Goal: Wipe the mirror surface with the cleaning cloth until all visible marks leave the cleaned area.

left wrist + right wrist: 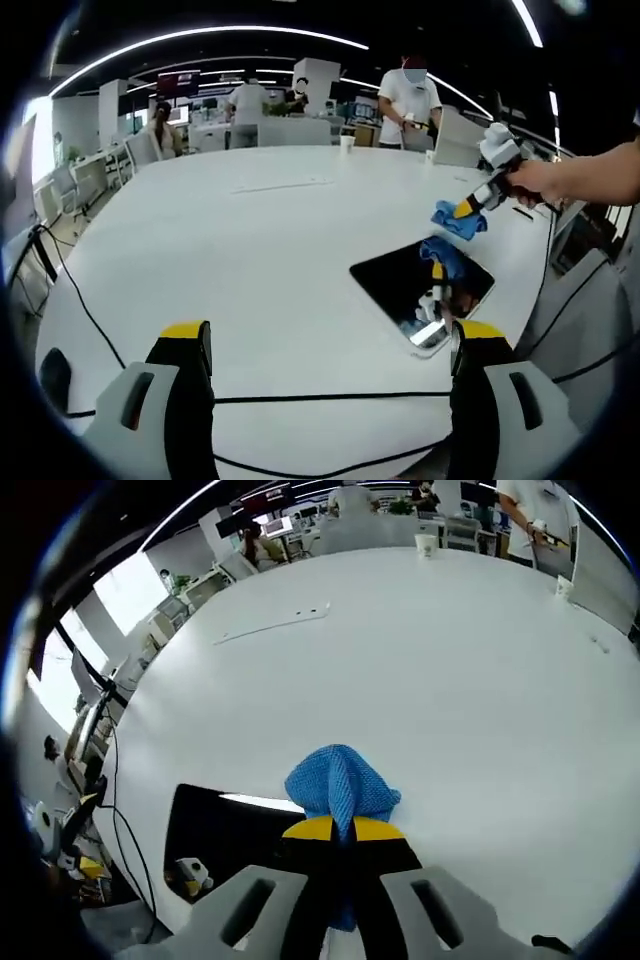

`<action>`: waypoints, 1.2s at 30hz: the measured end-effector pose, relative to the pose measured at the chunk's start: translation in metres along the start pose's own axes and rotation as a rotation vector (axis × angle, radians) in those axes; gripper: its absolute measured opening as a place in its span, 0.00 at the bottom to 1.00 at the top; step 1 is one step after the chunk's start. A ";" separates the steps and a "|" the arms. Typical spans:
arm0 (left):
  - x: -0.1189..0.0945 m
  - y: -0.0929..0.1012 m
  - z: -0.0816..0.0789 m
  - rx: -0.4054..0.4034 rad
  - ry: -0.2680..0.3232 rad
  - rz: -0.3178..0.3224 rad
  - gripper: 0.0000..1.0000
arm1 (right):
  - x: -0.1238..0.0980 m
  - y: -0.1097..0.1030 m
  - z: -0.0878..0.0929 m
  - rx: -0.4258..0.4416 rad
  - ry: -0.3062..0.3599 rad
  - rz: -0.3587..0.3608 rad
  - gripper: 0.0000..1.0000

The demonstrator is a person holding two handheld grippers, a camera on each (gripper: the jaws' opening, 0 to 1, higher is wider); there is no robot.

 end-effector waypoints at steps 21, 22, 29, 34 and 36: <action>-0.017 0.000 -0.005 -0.001 0.013 -0.036 0.99 | -0.029 0.042 0.045 0.054 -0.028 -0.002 0.00; -0.017 0.001 -0.004 0.000 0.011 -0.036 0.99 | -0.023 0.044 0.051 0.056 -0.037 0.004 0.00; -0.022 0.007 0.007 0.023 -0.031 -0.041 0.99 | 0.004 0.043 0.073 0.080 -0.061 0.015 0.02; -0.026 0.009 0.004 0.004 -0.023 -0.059 0.99 | 0.009 0.045 0.075 0.021 -0.060 0.028 0.03; -0.025 0.012 0.003 0.010 -0.022 -0.053 0.99 | 0.008 0.046 0.075 -0.047 -0.043 0.031 0.03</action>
Point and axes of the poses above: the point that each gripper's makers call its tool centre point, and the gripper's own axes: x roughly forward along the fingers, y roughly to its right, z roughly out of its underside, the point moved 3 cm from there along -x, roughly backward along the fingers, and after that the axes turned 6 degrees about -x, right-handed, at the moved point
